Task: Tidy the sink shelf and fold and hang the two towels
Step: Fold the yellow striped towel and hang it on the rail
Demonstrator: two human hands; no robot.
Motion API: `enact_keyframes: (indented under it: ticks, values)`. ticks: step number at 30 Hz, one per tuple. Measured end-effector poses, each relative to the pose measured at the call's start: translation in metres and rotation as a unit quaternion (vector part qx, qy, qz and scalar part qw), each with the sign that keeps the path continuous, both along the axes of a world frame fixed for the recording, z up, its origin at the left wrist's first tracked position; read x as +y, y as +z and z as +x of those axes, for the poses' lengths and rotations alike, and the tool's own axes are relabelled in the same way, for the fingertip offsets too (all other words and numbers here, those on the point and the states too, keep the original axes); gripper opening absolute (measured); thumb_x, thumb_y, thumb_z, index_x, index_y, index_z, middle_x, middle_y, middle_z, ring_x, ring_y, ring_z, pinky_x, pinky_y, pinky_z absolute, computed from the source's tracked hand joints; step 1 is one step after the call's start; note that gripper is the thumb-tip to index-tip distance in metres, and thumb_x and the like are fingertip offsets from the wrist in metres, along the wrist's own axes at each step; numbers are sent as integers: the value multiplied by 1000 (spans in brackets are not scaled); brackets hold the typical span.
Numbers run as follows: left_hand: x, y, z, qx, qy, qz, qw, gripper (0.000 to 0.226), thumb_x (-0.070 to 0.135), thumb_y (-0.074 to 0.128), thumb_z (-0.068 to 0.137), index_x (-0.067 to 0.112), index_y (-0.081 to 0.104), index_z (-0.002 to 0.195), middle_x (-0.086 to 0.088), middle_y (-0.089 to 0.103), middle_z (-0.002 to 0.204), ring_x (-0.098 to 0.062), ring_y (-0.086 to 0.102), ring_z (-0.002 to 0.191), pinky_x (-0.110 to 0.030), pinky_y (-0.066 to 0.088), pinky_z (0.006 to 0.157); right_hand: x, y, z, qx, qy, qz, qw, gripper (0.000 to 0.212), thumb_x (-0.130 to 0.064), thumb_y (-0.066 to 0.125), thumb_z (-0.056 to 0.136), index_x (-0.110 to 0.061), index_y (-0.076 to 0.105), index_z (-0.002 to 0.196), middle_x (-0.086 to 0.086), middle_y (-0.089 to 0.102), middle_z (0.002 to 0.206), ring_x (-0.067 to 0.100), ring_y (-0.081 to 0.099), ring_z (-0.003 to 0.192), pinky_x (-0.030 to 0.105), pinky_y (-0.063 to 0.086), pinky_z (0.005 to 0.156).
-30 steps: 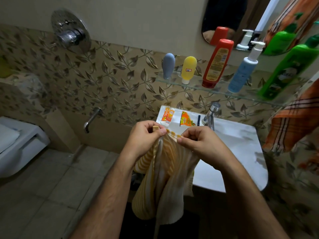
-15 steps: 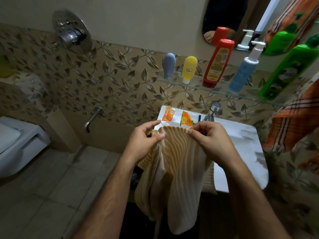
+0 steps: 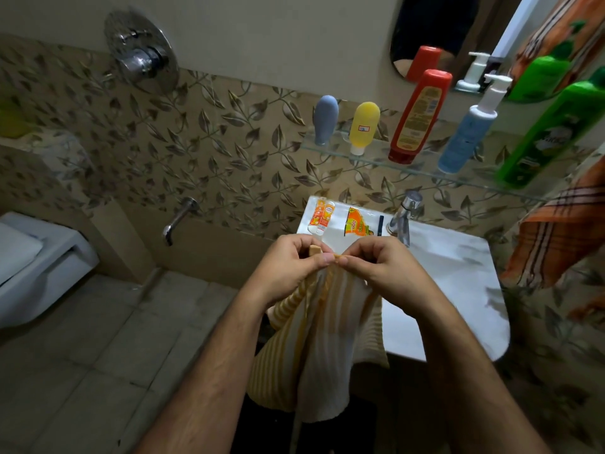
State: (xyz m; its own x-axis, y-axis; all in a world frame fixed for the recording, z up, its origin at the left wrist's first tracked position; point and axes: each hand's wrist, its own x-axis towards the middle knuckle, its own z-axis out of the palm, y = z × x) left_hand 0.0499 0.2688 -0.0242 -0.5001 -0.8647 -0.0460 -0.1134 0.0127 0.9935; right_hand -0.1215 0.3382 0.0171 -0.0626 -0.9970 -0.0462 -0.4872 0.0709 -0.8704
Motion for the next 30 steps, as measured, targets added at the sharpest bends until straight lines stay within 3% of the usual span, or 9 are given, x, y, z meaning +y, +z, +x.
enact_keyframes:
  ticks: [5,7,11,16,19,22,25,27,30]
  values:
    - [-10,-2,3,-72,107,-68,989,3,18,75,82,20,75,80,18,63,61,8,54,58,-11,39,57,13,5,-13,-14,-18,48,999,18,-18,72,87,-4,71,76,5,60,59,11,47,55,25,35,52]
    - [-14,-5,6,-91,121,-66,986,3,19,74,83,20,75,80,16,65,66,7,55,61,-14,40,59,19,13,-20,-18,-17,48,999,15,-18,72,87,-7,73,76,11,67,64,10,54,57,25,39,54]
    - [-13,-8,4,-89,125,-50,987,3,18,74,83,20,74,80,13,66,69,2,57,64,-18,42,61,20,18,-25,0,-26,21,999,15,-15,72,86,-10,73,72,5,69,64,8,55,56,26,40,56]
    - [-8,-10,9,4,61,14,998,34,18,77,80,28,71,113,-12,73,95,-15,69,86,-34,57,81,6,6,-16,17,-73,-42,996,14,-17,71,86,-8,72,75,19,69,74,18,56,62,36,46,61]
    - [-2,-7,6,45,11,14,999,38,13,75,83,27,69,118,3,71,90,-5,64,83,-26,52,80,-2,-1,-10,35,-52,-43,997,14,-20,70,87,-11,72,76,19,68,73,26,56,61,39,47,60]
    - [3,0,0,54,-42,17,998,40,15,72,85,27,66,123,3,67,82,-10,59,82,-29,51,84,-4,0,-3,38,-7,-32,999,13,-21,70,88,-14,73,77,16,69,72,22,56,61,38,45,60]
    - [6,6,-3,55,-66,30,996,29,11,70,87,21,70,115,-12,70,96,-18,64,91,-36,52,92,-3,2,-1,33,17,-30,999,12,-23,71,87,-16,74,77,15,70,74,25,60,66,46,51,65]
    - [7,7,-3,50,-67,44,996,17,7,69,87,9,72,104,-11,73,95,-16,68,89,-29,55,86,-2,2,-2,26,22,-26,999,12,-25,72,87,-16,74,79,16,71,77,34,65,72,48,53,68]
    - [4,5,-4,20,-74,53,996,7,10,73,84,12,74,91,-1,72,80,-9,66,77,-22,51,70,1,-1,-3,28,17,-13,999,14,-24,71,87,-14,74,79,16,71,77,34,64,71,46,52,66]
